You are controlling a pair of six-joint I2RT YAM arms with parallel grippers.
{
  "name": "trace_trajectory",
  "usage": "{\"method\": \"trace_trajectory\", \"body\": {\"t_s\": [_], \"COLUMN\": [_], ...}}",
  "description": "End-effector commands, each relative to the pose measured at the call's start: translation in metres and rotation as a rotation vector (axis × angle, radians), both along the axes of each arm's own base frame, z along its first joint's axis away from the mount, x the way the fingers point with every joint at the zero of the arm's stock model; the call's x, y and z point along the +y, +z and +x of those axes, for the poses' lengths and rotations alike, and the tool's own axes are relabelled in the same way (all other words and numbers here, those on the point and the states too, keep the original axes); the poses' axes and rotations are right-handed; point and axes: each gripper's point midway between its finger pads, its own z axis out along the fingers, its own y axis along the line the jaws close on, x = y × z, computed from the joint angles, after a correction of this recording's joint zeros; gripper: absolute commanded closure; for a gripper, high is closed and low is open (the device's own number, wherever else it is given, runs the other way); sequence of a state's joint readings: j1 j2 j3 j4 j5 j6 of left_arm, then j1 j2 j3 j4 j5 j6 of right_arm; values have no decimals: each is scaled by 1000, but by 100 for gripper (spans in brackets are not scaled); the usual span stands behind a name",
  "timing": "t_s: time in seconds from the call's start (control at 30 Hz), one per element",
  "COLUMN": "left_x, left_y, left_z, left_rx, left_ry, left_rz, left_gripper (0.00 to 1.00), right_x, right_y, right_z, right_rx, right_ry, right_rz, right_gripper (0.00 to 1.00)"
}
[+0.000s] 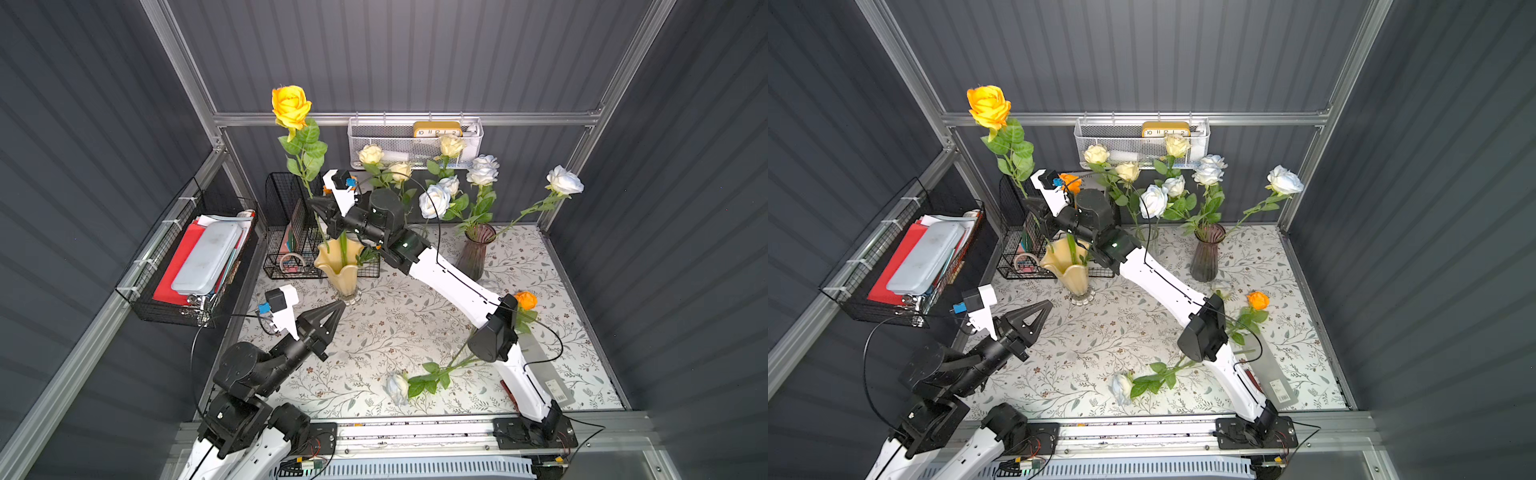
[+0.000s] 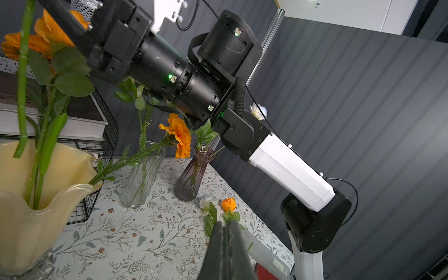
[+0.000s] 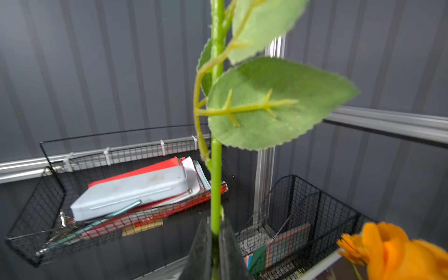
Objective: Arrange the flowers in different vases according to their colors
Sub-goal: Insert the flower into the vase.
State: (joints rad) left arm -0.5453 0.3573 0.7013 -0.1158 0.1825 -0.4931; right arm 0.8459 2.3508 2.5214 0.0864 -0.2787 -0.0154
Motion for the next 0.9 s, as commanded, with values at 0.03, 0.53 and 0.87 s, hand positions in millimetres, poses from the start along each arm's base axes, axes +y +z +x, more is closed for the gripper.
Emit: {"method": "trace_trajectory", "body": {"t_s": [0.03, 0.53, 0.87], "left_x": [2, 6, -9], "left_y": [-11, -23, -51], "left_z": [8, 21, 32], "left_rx": [32, 83, 151], "left_ry": [31, 95, 48], "left_rz": [8, 7, 30], "left_gripper": [100, 85, 30], "right_x": [-3, -72, -166], "right_y": [-38, 7, 41], "right_z": [22, -37, -96], "right_rx": [44, -27, 39], "right_ry": [-37, -80, -189], "right_rz": [-45, -42, -15], "right_gripper": [98, 42, 35]}}
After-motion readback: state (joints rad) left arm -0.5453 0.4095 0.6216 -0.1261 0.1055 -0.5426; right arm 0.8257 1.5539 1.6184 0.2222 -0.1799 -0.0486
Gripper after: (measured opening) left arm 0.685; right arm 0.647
